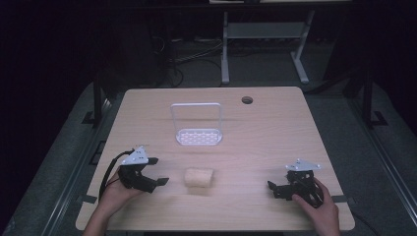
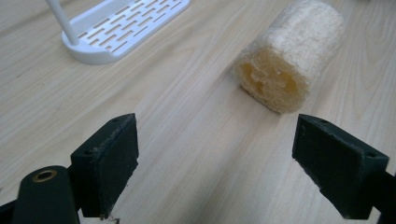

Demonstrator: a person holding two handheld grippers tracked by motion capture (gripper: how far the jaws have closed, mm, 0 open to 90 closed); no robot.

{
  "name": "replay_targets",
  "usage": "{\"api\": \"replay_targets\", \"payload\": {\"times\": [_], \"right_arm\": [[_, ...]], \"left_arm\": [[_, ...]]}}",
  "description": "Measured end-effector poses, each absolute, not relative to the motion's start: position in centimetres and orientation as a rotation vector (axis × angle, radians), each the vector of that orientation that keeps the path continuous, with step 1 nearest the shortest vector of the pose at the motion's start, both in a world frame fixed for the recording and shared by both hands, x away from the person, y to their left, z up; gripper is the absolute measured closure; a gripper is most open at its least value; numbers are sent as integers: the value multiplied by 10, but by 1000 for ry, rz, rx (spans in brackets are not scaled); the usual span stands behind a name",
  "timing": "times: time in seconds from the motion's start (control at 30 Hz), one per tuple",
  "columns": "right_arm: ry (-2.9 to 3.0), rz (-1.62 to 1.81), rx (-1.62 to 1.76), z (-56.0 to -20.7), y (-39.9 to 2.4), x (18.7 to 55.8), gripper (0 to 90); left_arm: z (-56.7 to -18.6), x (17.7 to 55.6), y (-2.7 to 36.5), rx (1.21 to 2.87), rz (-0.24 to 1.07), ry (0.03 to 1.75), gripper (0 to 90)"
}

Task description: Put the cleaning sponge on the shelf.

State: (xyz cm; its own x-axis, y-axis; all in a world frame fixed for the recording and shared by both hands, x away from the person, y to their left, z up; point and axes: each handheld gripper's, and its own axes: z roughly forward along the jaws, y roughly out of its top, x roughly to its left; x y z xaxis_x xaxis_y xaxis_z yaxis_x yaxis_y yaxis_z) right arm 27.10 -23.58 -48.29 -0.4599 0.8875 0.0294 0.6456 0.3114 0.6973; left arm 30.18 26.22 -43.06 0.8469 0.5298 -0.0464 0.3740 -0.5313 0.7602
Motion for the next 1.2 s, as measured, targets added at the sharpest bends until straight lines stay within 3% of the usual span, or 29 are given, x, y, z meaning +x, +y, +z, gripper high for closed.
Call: {"api": "replay_targets", "payload": {"times": [1.2], "right_arm": [[2224, 927, 1371, -483, -236, 271, 7]], "left_arm": [[-397, 313, 218, 2242, 183, 397, 142]]}}
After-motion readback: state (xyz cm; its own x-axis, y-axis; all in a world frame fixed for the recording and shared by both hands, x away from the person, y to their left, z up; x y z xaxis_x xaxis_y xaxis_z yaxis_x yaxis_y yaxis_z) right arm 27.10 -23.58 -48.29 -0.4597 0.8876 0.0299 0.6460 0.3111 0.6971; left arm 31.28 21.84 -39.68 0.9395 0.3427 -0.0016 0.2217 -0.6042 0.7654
